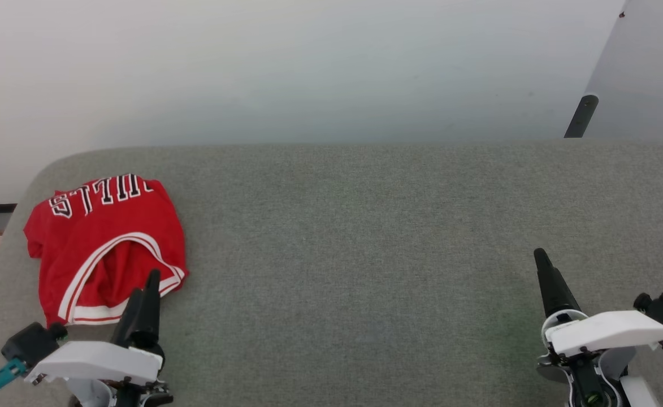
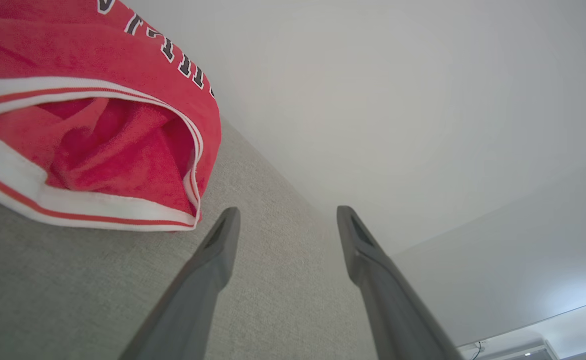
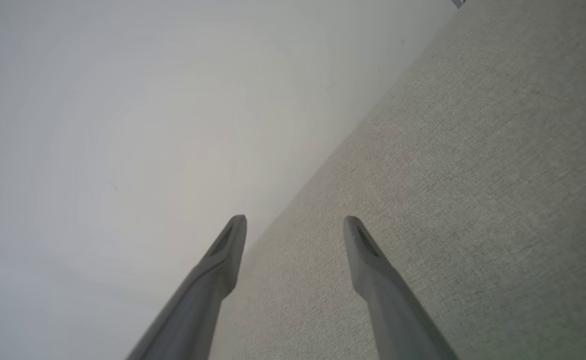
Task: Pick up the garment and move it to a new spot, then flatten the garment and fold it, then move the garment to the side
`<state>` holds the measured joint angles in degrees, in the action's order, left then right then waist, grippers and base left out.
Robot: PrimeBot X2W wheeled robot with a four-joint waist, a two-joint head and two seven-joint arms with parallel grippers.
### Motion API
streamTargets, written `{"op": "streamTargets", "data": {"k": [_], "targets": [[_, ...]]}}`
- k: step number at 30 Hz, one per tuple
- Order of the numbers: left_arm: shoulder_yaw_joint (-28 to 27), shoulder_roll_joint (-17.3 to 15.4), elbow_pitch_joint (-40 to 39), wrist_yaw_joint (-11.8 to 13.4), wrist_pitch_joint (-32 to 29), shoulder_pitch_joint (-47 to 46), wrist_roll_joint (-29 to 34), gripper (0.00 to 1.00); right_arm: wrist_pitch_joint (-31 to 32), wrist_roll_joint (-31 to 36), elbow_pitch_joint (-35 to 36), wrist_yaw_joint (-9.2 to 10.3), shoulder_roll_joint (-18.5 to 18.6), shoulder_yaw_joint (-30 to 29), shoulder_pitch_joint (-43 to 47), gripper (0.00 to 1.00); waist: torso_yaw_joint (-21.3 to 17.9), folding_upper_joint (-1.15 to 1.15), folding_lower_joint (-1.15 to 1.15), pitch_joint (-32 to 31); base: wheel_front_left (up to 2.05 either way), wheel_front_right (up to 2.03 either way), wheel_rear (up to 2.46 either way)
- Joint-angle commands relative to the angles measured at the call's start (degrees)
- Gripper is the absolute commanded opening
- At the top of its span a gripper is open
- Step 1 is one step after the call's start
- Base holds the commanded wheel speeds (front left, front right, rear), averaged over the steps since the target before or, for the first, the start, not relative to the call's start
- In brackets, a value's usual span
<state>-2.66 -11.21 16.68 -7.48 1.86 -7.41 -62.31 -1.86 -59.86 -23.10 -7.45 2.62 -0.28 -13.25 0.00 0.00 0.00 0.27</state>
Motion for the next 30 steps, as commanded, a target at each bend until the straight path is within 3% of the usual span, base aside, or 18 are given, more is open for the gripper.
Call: {"op": "streamTargets", "data": {"k": [1, 14, 30], "targets": [[0.1, -0.9, -0.6, 0.1, 0.7, -1.9, 2.9, 1.00, -0.6, 2.9, -0.2, -0.03, 0.2, 0.4, -2.5, 1.00, 0.0, 0.00, 0.00, 0.0, 0.00, 0.00, 0.00], [1.4, -3.0, 0.0, 0.1, 3.2, -2.3, 16.6, 1.00, -2.5, 20.3, -4.9, -0.03, 0.2, 1.1, -6.0, 1.00, -0.2, 0.00, 0.00, -0.1, 0.00, 0.00, 0.00], [3.6, -5.4, -0.8, 0.0, 5.8, -2.4, 26.0, 1.00, -4.1, 33.6, -6.7, -0.03, 0.2, 2.0, -7.9, 1.00, -0.6, 0.00, 0.00, 0.0, 0.00, 0.00, 0.00]]}}
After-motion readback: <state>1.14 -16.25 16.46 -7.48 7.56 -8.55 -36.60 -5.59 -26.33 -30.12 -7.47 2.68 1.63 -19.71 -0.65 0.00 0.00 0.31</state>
